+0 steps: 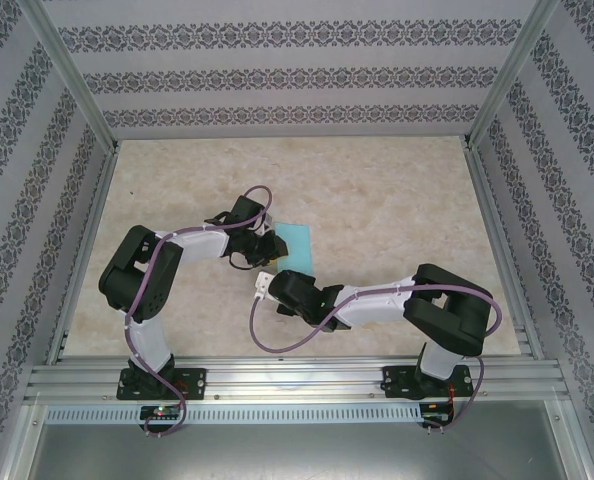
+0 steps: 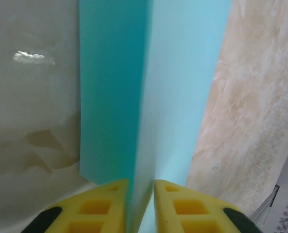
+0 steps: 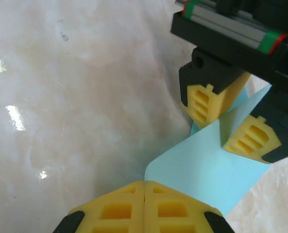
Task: Fold a paper plane with a square sheet of paper (fold left side to right side)
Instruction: Third fold the triangle at the center of the table.
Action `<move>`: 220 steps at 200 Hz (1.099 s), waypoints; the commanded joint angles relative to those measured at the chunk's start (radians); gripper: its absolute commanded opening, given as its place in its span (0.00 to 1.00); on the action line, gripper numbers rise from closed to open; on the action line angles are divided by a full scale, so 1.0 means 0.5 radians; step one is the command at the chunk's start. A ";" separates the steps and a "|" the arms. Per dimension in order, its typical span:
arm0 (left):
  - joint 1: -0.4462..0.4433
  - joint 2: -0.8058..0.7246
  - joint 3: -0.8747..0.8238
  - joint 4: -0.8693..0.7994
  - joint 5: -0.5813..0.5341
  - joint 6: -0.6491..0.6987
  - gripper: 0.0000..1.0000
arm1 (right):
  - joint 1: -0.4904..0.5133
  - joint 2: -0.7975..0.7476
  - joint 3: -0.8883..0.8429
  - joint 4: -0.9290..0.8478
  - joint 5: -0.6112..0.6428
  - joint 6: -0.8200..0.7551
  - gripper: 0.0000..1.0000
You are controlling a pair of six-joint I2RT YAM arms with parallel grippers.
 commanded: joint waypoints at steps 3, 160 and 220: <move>0.049 -0.085 0.002 -0.054 -0.008 0.069 0.32 | -0.009 -0.057 0.036 -0.030 -0.073 0.022 0.00; 0.116 0.278 0.620 -0.272 0.262 0.389 0.34 | -0.110 -0.069 0.053 -0.103 -0.220 0.115 0.00; 0.052 0.558 0.806 -0.442 0.135 0.494 0.32 | -0.121 -0.062 0.073 -0.120 -0.273 0.151 0.00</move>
